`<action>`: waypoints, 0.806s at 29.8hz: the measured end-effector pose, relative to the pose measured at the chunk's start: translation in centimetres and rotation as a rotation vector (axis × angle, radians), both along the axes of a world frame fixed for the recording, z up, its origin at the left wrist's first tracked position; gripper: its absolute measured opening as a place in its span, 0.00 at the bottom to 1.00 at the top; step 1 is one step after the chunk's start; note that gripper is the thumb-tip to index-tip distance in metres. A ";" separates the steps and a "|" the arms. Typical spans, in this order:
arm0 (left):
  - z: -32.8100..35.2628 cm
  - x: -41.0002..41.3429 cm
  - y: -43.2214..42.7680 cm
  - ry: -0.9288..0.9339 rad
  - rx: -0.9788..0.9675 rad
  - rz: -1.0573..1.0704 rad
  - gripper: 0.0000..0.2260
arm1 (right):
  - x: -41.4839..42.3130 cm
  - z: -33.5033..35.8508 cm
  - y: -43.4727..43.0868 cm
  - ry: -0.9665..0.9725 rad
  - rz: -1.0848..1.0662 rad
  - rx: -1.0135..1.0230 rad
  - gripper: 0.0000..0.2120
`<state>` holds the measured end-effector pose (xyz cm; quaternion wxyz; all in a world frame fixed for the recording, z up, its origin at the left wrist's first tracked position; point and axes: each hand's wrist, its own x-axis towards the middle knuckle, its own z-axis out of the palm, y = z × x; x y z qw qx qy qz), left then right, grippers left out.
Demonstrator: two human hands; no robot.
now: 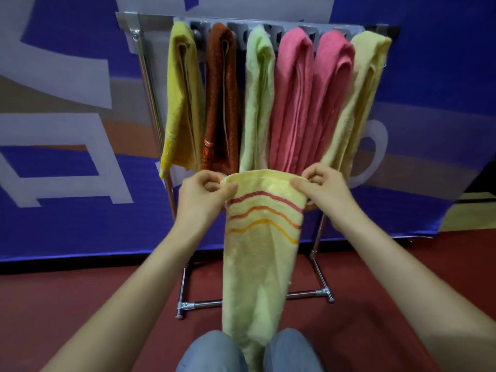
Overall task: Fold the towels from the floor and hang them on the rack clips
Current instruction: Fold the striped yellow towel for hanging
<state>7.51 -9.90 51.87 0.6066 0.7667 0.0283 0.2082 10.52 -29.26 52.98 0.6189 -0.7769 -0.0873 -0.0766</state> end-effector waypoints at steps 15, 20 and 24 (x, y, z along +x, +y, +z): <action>-1.7 -1.1 -2.4 -0.126 -0.035 -0.192 0.09 | -1.5 -1.0 3.6 0.273 0.329 0.378 0.22; -0.4 -1.3 -1.5 -0.176 0.007 -0.196 0.04 | -1.6 -1.5 2.9 0.099 0.292 0.298 0.08; 1.7 -1.8 -1.0 -0.215 -0.025 -0.253 0.09 | -0.8 -3.1 1.7 0.047 0.180 0.074 0.22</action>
